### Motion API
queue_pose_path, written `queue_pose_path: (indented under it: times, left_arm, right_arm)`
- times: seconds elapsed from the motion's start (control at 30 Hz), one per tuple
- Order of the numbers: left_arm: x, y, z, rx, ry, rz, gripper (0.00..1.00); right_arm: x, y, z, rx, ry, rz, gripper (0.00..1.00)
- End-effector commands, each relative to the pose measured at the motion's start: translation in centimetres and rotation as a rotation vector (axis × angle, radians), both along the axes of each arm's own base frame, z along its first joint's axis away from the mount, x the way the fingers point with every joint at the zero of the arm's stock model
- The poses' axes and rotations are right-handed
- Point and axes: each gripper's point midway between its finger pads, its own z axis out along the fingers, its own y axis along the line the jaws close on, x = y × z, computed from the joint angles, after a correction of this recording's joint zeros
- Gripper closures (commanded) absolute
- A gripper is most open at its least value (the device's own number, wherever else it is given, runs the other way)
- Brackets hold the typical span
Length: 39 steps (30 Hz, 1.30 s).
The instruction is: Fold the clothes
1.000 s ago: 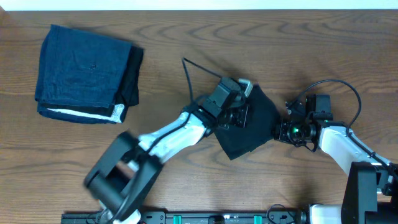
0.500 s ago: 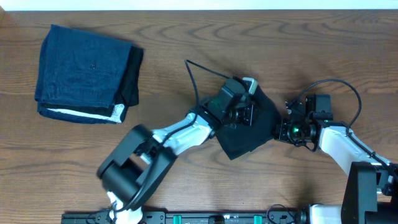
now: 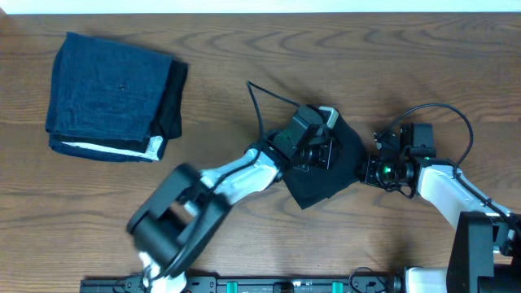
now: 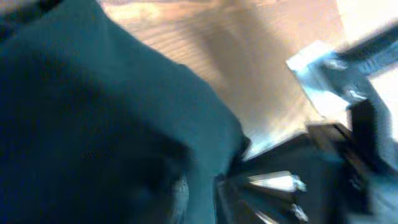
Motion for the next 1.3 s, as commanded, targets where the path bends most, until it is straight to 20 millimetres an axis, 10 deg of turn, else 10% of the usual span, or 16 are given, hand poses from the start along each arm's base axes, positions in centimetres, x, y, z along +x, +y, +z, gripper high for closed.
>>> queue_pose_path:
  times: [0.0,0.27,0.43,0.57,0.93,1.27]
  left_arm:
    - [0.5,1.5,4.0,0.026,-0.141,-0.051,0.77]
    - [2.5,10.9,2.0,0.36,-0.143,0.06,0.76]
    - [4.1,14.3,0.9,0.426,-0.116,0.121,0.75]
    - [4.8,14.9,1.0,0.434,-0.149,0.111,0.71]
    - [8.5,17.3,0.1,0.603,-0.305,0.207,0.63]
    - [8.9,16.2,-5.7,0.623,-0.243,0.192,0.64]
  right_arm:
    - [-0.1,0.5,0.1,0.03,0.006,0.0,0.89]
    - [2.1,-0.2,5.3,0.109,-0.149,-0.006,0.69]
    - [2.6,-5.7,7.4,-0.128,-0.234,-0.152,0.59]
    - [2.4,-10.0,8.8,-0.318,-0.277,-0.271,0.01]
    - [2.3,-10.2,9.0,-0.324,-0.286,-0.278,0.01]
    - [2.3,-10.2,9.0,-0.324,-0.285,-0.278,0.01]
